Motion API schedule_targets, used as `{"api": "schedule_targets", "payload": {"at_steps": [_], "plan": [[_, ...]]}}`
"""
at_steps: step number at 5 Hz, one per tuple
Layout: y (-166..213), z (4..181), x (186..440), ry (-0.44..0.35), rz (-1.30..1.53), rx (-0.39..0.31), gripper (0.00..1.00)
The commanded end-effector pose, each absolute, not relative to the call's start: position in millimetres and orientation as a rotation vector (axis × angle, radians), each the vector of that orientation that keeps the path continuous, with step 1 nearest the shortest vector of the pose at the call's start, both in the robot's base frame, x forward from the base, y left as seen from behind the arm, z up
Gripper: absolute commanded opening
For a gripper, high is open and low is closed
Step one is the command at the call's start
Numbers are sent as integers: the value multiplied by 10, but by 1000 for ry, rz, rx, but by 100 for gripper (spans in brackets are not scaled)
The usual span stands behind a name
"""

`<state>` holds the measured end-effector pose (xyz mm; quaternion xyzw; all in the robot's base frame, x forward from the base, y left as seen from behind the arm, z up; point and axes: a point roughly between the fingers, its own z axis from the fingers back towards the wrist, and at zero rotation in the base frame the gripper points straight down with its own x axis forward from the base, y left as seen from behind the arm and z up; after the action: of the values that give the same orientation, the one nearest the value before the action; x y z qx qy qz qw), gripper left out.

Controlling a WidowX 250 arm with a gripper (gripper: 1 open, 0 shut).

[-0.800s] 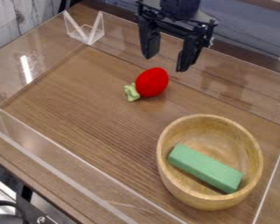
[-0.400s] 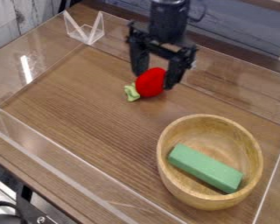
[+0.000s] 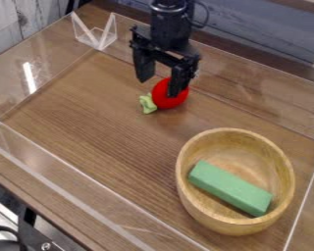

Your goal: Move the red object to the right side of the table

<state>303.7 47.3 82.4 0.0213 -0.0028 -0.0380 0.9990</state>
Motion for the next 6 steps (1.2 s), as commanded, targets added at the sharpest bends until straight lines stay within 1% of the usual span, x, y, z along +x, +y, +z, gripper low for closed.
{"api": "schedule_targets", "payload": {"at_steps": [1, 2, 4, 6], "plan": [[548, 857, 3137, -76, -101, 64, 100], [584, 796, 3210, -108, -113, 82, 100], [689, 692, 3321, -148, -111, 114, 100], [733, 652, 3395, -186, -103, 133, 100]]}}
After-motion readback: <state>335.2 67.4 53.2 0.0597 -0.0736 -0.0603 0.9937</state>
